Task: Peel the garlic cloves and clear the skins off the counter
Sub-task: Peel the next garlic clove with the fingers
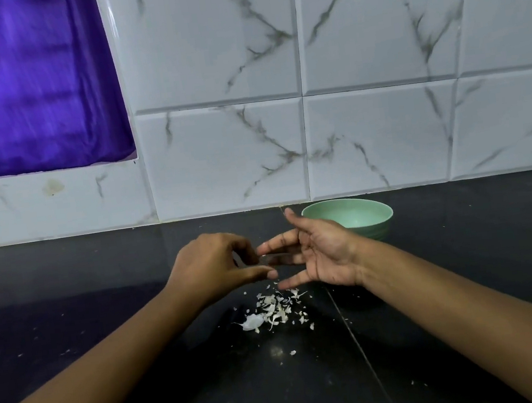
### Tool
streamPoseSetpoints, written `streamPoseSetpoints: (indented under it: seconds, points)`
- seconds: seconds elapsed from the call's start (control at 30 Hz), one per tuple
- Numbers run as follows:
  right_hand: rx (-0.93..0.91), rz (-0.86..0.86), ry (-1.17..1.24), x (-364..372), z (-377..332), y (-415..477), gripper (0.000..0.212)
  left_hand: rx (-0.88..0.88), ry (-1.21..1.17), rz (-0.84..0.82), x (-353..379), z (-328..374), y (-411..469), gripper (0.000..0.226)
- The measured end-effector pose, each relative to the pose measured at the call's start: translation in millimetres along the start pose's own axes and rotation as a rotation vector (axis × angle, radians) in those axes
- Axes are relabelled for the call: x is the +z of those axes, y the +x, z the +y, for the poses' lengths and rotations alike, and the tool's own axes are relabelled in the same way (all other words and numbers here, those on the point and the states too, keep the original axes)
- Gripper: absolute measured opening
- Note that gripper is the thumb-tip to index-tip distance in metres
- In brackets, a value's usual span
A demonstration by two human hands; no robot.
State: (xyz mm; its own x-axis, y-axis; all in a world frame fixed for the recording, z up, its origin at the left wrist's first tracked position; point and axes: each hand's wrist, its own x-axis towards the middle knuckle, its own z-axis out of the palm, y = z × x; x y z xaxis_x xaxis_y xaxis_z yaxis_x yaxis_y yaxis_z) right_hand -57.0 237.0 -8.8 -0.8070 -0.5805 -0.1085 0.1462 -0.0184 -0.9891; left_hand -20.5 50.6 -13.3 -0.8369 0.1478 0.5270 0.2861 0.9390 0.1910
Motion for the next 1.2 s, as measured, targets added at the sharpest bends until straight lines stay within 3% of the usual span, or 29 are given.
streamPoseSetpoints:
  seconds: [0.13,0.4,0.47,0.6,0.67,0.73,0.8,0.83,0.97,1.07,1.2]
  points:
    - [0.026,-0.045,-0.002,2.2,-0.7,-2.4,0.076,0.029,0.142,0.036,4.9,3.9,-0.1,0.053]
    - [0.031,-0.025,0.038,-3.3,-5.2,-2.3,0.079,0.147,0.083,-0.095,4.8,8.2,-2.9,0.031]
    - [0.029,-0.031,0.028,-5.4,-6.5,-2.5,0.081,0.146,-0.014,-0.156,2.6,5.7,-1.9,0.029]
    - [0.002,0.012,0.009,-13.7,-9.7,-3.4,0.074,0.014,-0.47,-0.251,0.5,-4.6,1.1,0.026]
    - [-0.07,0.091,-0.121,-13.9,-6.8,-3.6,0.05,0.051,-0.355,-0.239,-2.2,-13.1,4.6,0.018]
    - [-0.216,0.216,-0.414,-11.4,-1.7,-2.6,0.024,0.093,-0.163,-0.193,-6.0,-20.0,7.1,0.012]
    - [-0.353,0.332,-0.738,-7.5,1.9,-0.1,0.011,0.106,-0.101,-0.149,-11.3,-20.6,6.9,0.008]
    - [-0.406,0.369,-0.837,-4.8,3.2,1.5,0.011,0.109,-0.083,-0.126,-13.3,-18.6,5.8,0.005]
    - [-0.522,0.379,-0.973,3.2,9.5,10.2,0.023,0.063,-0.08,-0.114,-12.8,-15.1,5.2,0.032]
    - [-0.481,0.268,-1.092,4.1,14.8,20.4,0.019,0.057,-0.071,-0.18,-4.9,-21.8,8.7,0.02]
    - [-0.451,0.222,-1.243,7.6,9.3,31.3,0.018,0.033,-0.09,-0.21,1.5,-35.2,11.9,0.053]
